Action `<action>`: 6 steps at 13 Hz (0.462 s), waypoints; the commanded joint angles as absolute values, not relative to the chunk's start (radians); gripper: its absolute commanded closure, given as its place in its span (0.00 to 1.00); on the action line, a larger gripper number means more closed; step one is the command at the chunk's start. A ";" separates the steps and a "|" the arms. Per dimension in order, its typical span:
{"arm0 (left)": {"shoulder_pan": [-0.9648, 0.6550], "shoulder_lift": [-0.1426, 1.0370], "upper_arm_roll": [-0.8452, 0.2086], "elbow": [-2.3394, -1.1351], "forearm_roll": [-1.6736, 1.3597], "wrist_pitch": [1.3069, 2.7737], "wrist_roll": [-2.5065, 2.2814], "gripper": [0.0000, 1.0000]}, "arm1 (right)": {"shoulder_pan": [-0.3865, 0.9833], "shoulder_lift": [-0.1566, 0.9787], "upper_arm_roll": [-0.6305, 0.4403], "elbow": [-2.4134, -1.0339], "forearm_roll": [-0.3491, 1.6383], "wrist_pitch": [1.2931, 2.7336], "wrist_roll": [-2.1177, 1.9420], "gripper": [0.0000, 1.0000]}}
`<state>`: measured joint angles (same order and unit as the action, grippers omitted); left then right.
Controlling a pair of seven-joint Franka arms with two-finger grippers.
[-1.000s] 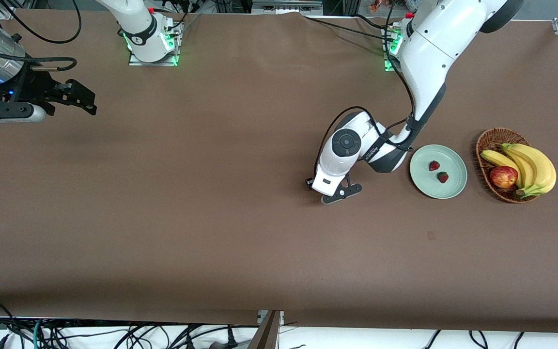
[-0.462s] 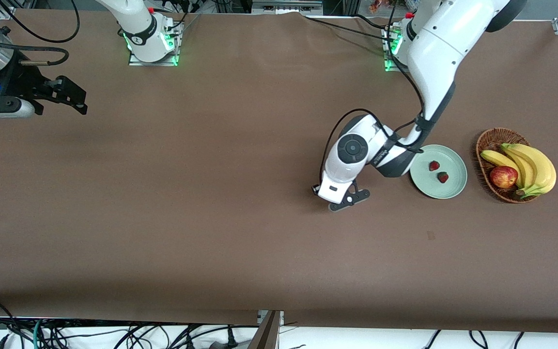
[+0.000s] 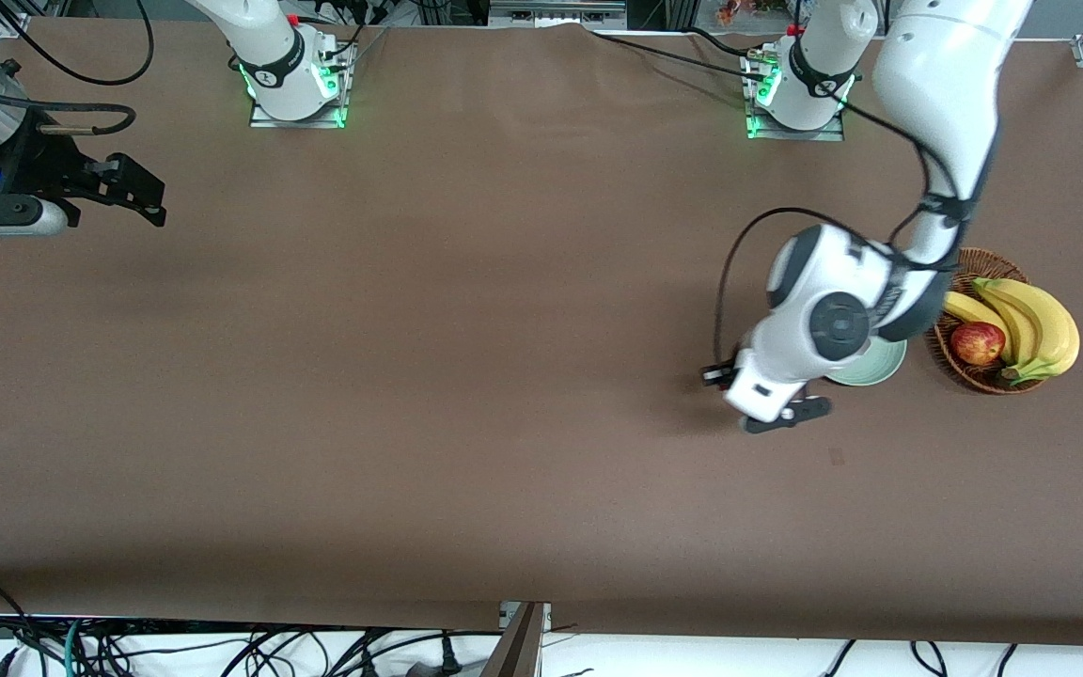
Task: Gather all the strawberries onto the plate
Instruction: 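Carry the last strawberry onto the plate and open the left gripper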
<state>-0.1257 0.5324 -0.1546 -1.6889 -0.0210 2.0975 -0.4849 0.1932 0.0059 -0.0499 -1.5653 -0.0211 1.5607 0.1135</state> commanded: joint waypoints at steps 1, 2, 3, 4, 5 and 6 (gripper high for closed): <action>-0.123 0.375 -0.039 -1.900 -0.119 2.108 -0.216 0.93 | 0.187 0.014 -0.034 -1.537 -0.038 1.543 0.104 0.00; -0.123 0.361 0.000 -1.937 -0.132 2.112 -0.156 0.93 | 0.186 0.014 -0.035 -1.537 -0.037 1.543 0.103 0.00; -0.123 0.357 0.030 -1.965 -0.132 2.117 -0.112 0.93 | 0.186 0.014 -0.037 -1.537 -0.038 1.545 0.103 0.00; -0.123 0.360 0.047 -1.991 -0.132 2.134 -0.076 0.93 | 0.186 0.014 -0.037 -1.537 -0.037 1.548 0.104 0.00; -0.123 0.362 0.064 -2.038 -0.132 2.179 -0.052 0.93 | 0.187 0.015 -0.034 -1.537 -0.040 1.546 0.104 0.00; -0.123 0.361 0.070 -2.092 -0.133 2.237 -0.037 0.93 | 0.187 0.015 -0.034 -1.537 -0.038 1.543 0.104 0.00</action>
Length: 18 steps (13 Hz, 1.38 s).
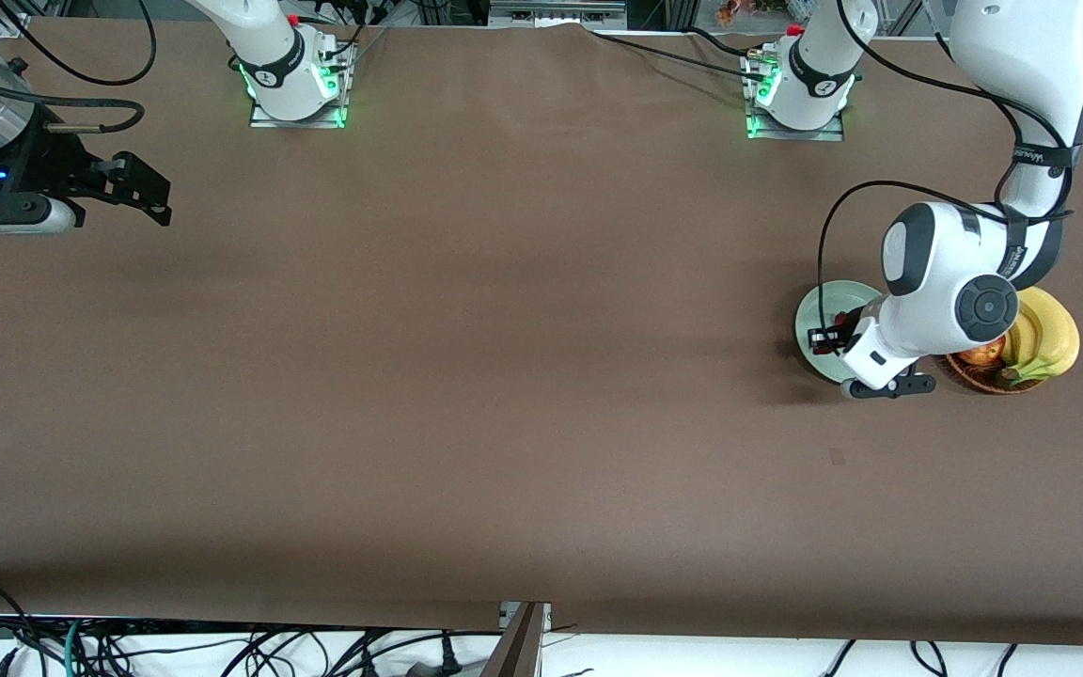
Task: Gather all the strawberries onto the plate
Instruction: 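Carry the last strawberry onto the plate and open the left gripper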
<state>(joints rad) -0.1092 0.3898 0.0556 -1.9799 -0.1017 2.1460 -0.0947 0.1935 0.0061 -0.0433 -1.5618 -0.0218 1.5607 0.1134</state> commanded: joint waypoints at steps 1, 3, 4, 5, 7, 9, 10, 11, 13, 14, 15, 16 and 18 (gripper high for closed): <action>-0.123 0.365 0.072 -2.133 -0.132 2.293 -0.034 0.93 | 0.187 0.017 -0.035 -1.537 -0.040 1.543 0.103 0.00; -0.123 0.382 0.072 -2.155 -0.132 2.336 -0.026 0.87 | 0.181 0.017 -0.040 -1.537 -0.038 1.542 0.098 0.00; -0.123 0.382 0.077 -2.152 -0.132 2.333 -0.005 0.62 | 0.179 0.017 -0.040 -1.537 -0.040 1.542 0.097 0.00; -0.123 0.379 0.087 -2.145 -0.132 2.327 0.026 0.20 | 0.179 0.017 -0.041 -1.537 -0.038 1.542 0.097 0.00; -0.123 0.367 0.101 -2.120 -0.132 2.287 0.043 0.00 | 0.179 0.017 -0.040 -1.537 -0.038 1.545 0.097 0.00; -0.124 0.332 0.113 -2.038 -0.132 2.164 0.041 0.00 | 0.183 0.017 -0.040 -1.537 -0.034 1.548 0.097 0.00; -0.123 0.312 0.115 -2.005 -0.132 2.101 0.038 0.00 | 0.184 0.017 -0.040 -1.537 -0.034 1.546 0.097 0.00; -0.124 0.283 0.117 -1.988 -0.132 2.071 0.032 0.00 | 0.184 0.017 -0.040 -1.537 -0.032 1.545 0.097 0.00; -0.124 0.204 0.118 -1.988 -0.132 2.050 0.031 0.00 | 0.186 0.017 -0.038 -1.537 -0.032 1.543 0.098 0.00; -0.124 0.162 0.120 -1.987 -0.129 2.030 0.031 0.00 | 0.186 0.017 -0.038 -1.537 -0.032 1.545 0.098 0.00; -0.123 0.122 0.120 -1.982 -0.123 2.001 0.032 0.00 | 0.186 0.017 -0.038 -1.537 -0.031 1.543 0.098 0.00; -0.123 0.086 0.118 -1.977 -0.120 1.970 0.034 0.00 | 0.187 0.017 -0.037 -1.537 -0.031 1.540 0.103 0.00; -0.124 0.061 0.111 -1.912 -0.118 1.875 0.031 0.00 | 0.187 0.017 -0.035 -1.537 -0.032 1.540 0.101 0.00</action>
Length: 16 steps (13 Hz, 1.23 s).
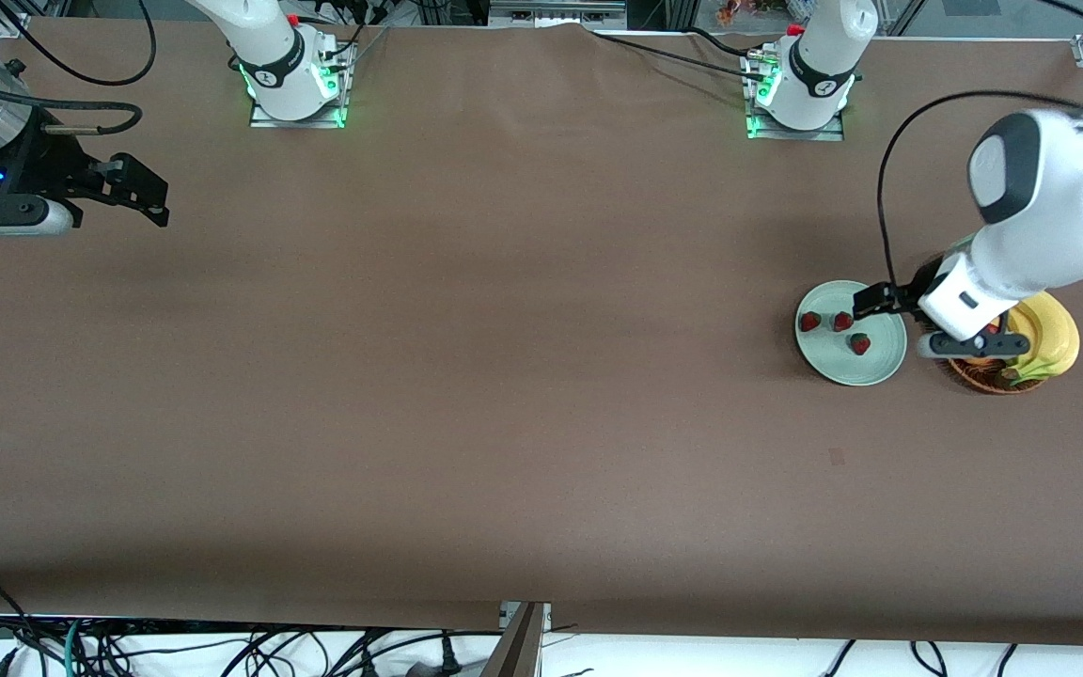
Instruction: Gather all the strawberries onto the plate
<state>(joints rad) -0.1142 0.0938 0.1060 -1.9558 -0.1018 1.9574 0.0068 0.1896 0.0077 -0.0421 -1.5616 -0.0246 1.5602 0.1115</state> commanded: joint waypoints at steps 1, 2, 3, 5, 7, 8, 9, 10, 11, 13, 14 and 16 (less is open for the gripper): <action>-0.126 0.061 0.109 -1.861 -0.115 1.808 0.032 0.00 | 0.186 0.017 -0.035 -1.537 -0.031 1.543 0.101 0.00; -0.126 0.063 0.107 -1.814 -0.115 1.737 0.031 0.00 | 0.186 0.017 -0.035 -1.537 -0.032 1.546 0.100 0.00; -0.124 0.060 0.107 -1.784 -0.115 1.708 0.029 0.00 | 0.186 0.017 -0.035 -1.537 -0.032 1.548 0.098 0.00; -0.129 0.058 0.104 -1.734 -0.114 1.666 -0.009 0.00 | 0.186 0.017 -0.035 -1.537 -0.031 1.548 0.100 0.00; -0.123 0.051 0.075 -1.723 -0.112 1.655 -0.021 0.00 | 0.184 0.017 -0.038 -1.537 -0.031 1.546 0.098 0.00; -0.121 0.045 0.074 -1.717 -0.112 1.654 -0.023 0.00 | 0.184 0.017 -0.037 -1.537 -0.032 1.546 0.097 0.00; -0.103 0.040 0.071 -1.715 -0.113 1.640 -0.023 0.00 | 0.184 0.017 -0.040 -1.537 -0.032 1.545 0.097 0.00; -0.080 0.032 0.060 -1.703 -0.114 1.628 -0.023 0.00 | 0.183 0.017 -0.040 -1.537 -0.032 1.545 0.097 0.00; -0.075 0.032 0.061 -1.689 -0.114 1.602 -0.020 0.00 | 0.183 0.017 -0.040 -1.537 -0.032 1.545 0.097 0.00; -0.075 0.034 0.060 -1.665 -0.078 1.588 -0.018 0.00 | 0.181 0.017 -0.041 -1.537 -0.029 1.545 0.097 0.00; -0.075 0.032 0.060 -1.663 -0.075 1.586 -0.014 0.00 | 0.181 0.017 -0.041 -1.537 -0.029 1.546 0.097 0.00; -0.077 0.032 0.054 -1.663 -0.075 1.586 -0.008 0.00 | 0.181 0.017 -0.041 -1.537 -0.029 1.545 0.097 0.00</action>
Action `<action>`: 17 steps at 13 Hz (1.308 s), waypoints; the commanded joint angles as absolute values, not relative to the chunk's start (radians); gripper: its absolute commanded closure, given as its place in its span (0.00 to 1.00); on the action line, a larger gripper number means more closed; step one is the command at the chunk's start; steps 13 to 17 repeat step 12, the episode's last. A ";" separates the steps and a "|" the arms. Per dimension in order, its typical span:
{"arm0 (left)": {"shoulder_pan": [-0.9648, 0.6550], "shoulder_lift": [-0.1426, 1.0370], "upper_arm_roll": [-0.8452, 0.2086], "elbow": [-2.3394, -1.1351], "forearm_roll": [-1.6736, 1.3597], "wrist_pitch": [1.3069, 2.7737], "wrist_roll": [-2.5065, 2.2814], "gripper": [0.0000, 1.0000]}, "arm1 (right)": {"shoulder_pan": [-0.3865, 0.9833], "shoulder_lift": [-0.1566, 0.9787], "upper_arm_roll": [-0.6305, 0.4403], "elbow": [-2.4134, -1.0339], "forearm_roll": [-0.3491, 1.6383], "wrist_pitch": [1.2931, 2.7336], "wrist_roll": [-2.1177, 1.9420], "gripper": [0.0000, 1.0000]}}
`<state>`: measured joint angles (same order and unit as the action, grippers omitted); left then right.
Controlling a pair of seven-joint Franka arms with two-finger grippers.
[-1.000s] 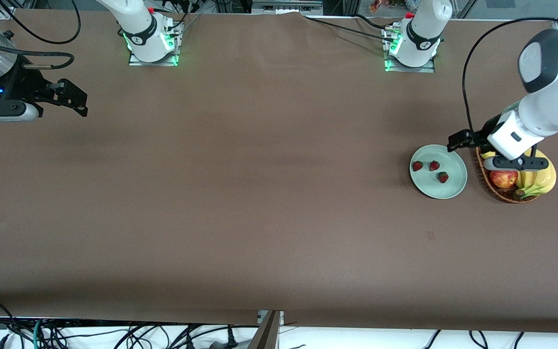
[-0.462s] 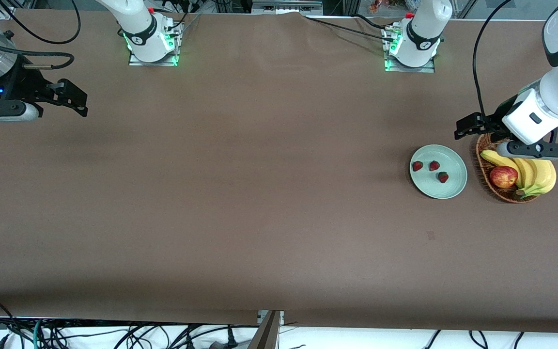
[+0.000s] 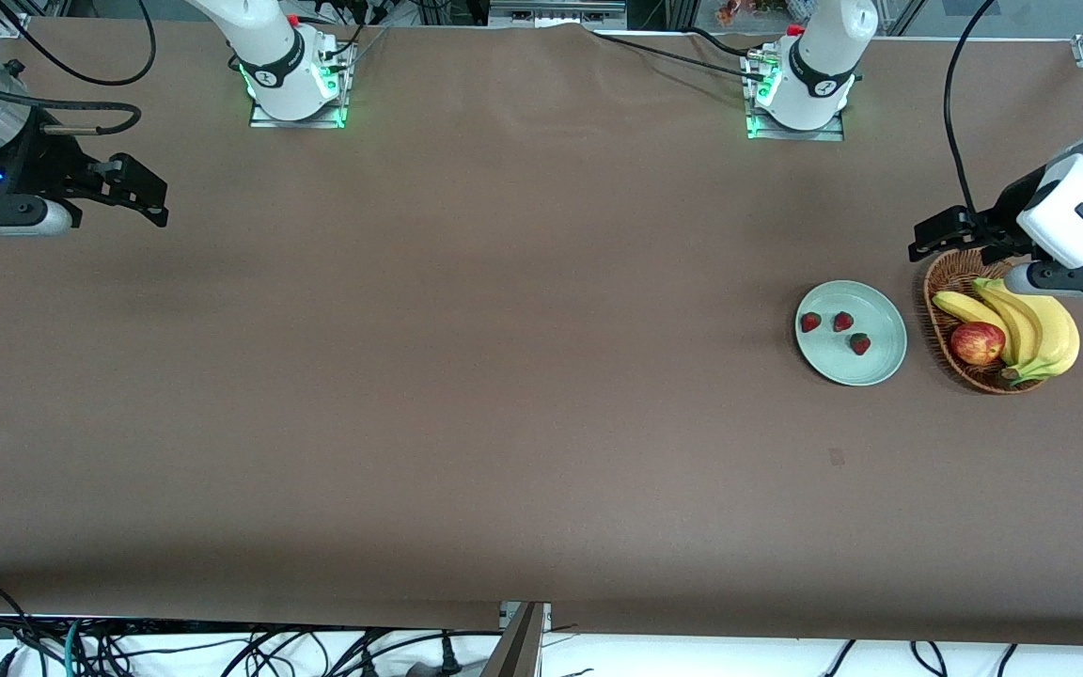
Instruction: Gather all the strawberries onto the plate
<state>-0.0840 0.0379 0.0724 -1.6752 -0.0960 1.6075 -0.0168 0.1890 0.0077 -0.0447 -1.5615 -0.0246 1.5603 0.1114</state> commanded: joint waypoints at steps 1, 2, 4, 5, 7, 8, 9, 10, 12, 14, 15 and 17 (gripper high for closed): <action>-0.075 0.031 0.043 -1.663 -0.075 1.585 -0.008 0.00 | 0.181 0.017 -0.041 -1.537 -0.029 1.545 0.098 0.00; -0.075 0.032 0.043 -1.663 -0.075 1.580 -0.008 0.00 | 0.181 0.017 -0.041 -1.537 -0.029 1.545 0.097 0.00; -0.077 0.031 0.040 -1.663 -0.033 1.578 -0.009 0.00 | 0.181 0.017 -0.041 -1.537 -0.029 1.545 0.097 0.00; -0.077 0.031 0.038 -1.663 -0.005 1.578 -0.008 0.00 | 0.181 0.017 -0.041 -1.537 -0.029 1.545 0.098 0.00; -0.075 0.031 0.041 -1.663 0.012 1.580 -0.006 0.00 | 0.181 0.017 -0.041 -1.537 -0.029 1.545 0.098 0.00; -0.077 0.031 0.040 -1.663 0.012 1.580 -0.006 0.00 | 0.181 0.017 -0.041 -1.537 -0.029 1.545 0.097 0.00; -0.077 0.031 0.040 -1.663 0.012 1.580 -0.006 0.00 | 0.181 0.017 -0.041 -1.537 -0.029 1.545 0.097 0.00; -0.077 0.031 0.040 -1.663 0.012 1.580 -0.006 0.00 | 0.181 0.017 -0.041 -1.537 -0.029 1.545 0.098 0.00; -0.077 0.031 0.038 -1.663 0.012 1.578 -0.006 0.00 | 0.181 0.017 -0.041 -1.537 -0.029 1.545 0.097 0.00; -0.077 0.031 0.038 -1.663 0.012 1.578 -0.006 0.00 | 0.181 0.017 -0.041 -1.537 -0.029 1.545 0.097 0.00; -0.077 0.031 0.038 -1.663 0.012 1.578 -0.006 0.00 | 0.181 0.017 -0.041 -1.537 -0.029 1.545 0.097 0.00; -0.077 0.031 0.038 -1.663 0.012 1.578 -0.006 0.00 | 0.181 0.017 -0.041 -1.537 -0.029 1.545 0.097 0.00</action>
